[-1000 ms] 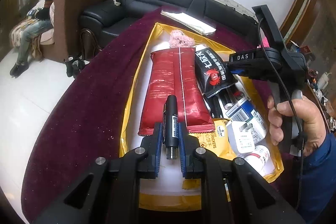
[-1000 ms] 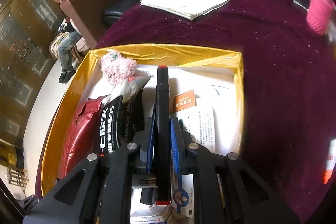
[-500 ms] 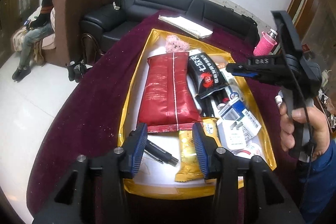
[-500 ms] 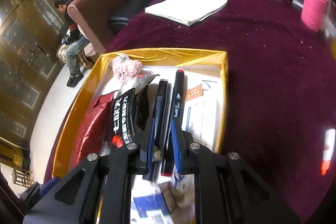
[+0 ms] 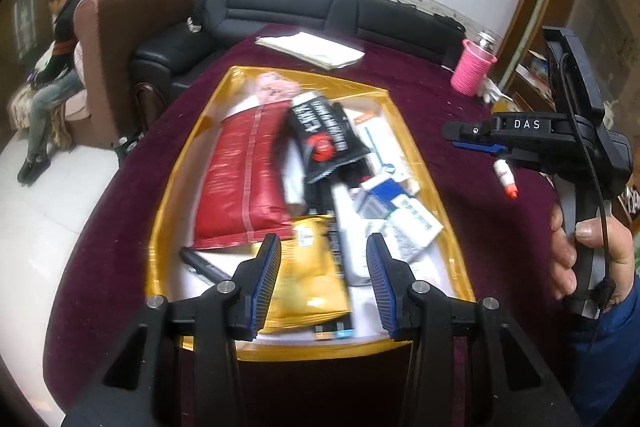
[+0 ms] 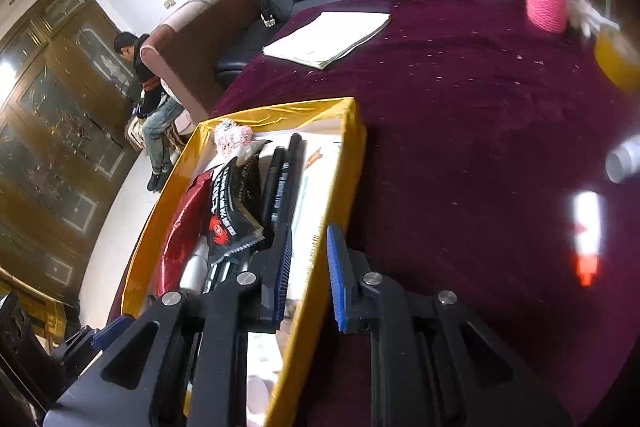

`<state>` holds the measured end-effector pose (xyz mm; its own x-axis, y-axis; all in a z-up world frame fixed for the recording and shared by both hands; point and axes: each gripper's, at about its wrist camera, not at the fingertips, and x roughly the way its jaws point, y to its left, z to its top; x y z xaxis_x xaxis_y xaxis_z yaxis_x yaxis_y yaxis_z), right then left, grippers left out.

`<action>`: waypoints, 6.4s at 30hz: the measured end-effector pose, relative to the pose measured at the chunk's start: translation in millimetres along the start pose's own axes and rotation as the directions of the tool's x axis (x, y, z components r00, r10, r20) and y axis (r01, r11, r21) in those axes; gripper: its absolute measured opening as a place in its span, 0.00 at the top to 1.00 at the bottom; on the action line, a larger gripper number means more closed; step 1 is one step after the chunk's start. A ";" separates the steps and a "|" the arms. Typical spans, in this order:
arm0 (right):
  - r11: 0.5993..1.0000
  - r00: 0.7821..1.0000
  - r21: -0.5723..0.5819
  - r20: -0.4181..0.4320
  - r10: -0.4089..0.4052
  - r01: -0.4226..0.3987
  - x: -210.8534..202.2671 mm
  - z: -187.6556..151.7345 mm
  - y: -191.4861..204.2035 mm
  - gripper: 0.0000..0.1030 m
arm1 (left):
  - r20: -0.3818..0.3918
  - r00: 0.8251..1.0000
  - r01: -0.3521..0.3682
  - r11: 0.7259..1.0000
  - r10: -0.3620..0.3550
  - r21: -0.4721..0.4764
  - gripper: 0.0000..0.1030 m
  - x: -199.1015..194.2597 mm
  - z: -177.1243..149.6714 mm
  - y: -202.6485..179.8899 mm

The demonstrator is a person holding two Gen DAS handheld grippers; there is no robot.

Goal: Organize objects
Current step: 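Lower the markers into the tray and open both grippers, then move both grippers toward the white-orange tube and white bottle, then grasp the white-orange tube with the left gripper while the right grasps the white bottle, then lift the tube and bottle and carry them over the tray, then lower the tube and bottle into the tray and open both grippers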

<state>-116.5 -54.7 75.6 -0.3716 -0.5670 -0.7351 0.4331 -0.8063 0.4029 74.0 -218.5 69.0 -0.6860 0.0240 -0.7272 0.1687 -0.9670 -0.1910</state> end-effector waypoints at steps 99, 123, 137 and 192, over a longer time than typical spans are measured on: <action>0.950 0.939 0.185 0.190 -0.286 0.252 -72.9 -10.8 -162.2 0.69 | -0.027 0.999 0.050 0.943 -0.044 0.329 0.78 141.7 16.0 -221.6; 0.952 0.933 0.160 0.211 -0.290 0.260 -75.3 -6.6 -157.2 0.69 | 0.077 0.997 -0.048 0.915 0.019 0.399 0.78 111.3 6.8 -233.3; 0.953 0.933 0.152 0.210 -0.291 0.263 -74.2 -6.0 -156.3 0.69 | 0.107 0.994 -0.071 0.916 0.031 0.396 0.78 86.9 2.2 -224.5; 0.996 0.999 -0.089 0.032 -0.017 0.020 47.3 29.3 32.0 0.69 | 0.105 0.993 -0.051 0.998 0.053 -0.027 0.78 37.0 22.7 -4.4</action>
<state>-144.3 -112.3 69.8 -0.4051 -0.5580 -0.7243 0.4971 -0.7993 0.3377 31.9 -219.1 57.9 -0.7464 -0.0542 -0.6633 0.2221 -0.9598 -0.1715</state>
